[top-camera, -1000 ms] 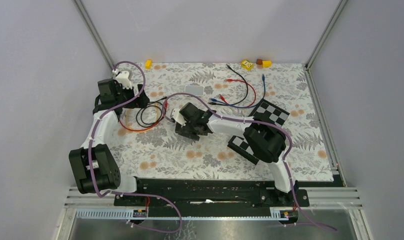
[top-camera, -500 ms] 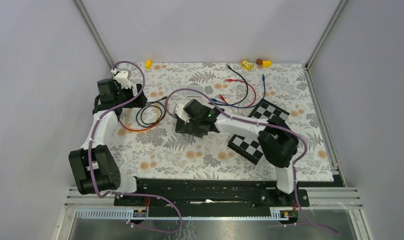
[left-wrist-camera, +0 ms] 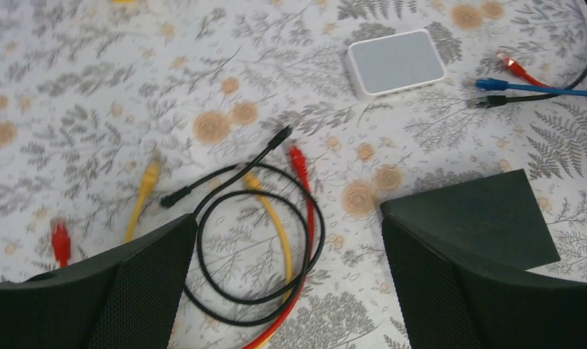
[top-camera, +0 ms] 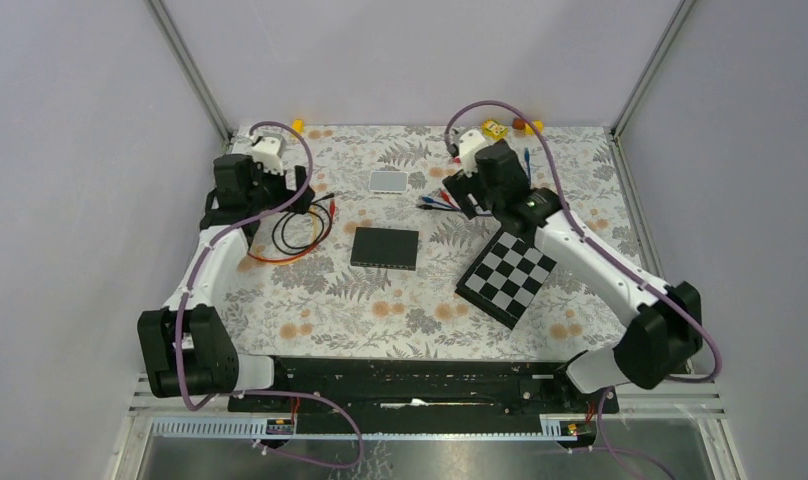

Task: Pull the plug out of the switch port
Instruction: Reset both arms

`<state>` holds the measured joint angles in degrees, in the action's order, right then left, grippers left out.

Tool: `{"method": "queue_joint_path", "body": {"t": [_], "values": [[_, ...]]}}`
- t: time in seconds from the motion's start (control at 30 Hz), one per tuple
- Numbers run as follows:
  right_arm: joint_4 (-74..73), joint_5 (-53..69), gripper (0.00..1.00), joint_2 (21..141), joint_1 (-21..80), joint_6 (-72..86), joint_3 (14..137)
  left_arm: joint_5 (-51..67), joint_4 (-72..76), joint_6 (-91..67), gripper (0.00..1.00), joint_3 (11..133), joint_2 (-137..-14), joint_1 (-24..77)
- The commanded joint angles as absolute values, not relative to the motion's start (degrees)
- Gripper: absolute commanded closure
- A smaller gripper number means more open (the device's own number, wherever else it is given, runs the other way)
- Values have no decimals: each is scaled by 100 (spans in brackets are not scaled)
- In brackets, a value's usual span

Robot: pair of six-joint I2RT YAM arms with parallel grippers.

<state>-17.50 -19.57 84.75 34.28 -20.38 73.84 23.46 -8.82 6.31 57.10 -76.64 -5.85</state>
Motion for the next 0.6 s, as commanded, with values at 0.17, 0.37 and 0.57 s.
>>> {"method": "queue_joint_path", "body": {"t": [0.17, 0.37, 0.57], "values": [[-1000, -1551, 0, 7274, 2776, -1233, 6539, 949, 343, 349, 1, 5589, -7071, 517], [-500, -1444, 0, 7146, 2646, -1124, 6058, 891, 340, 76, 1, 5525, -6939, 519], [-327, -1452, 0, 7118, 2639, -1165, 5904, 1172, 84, 349, 1, 5512, -6832, 515]]}}
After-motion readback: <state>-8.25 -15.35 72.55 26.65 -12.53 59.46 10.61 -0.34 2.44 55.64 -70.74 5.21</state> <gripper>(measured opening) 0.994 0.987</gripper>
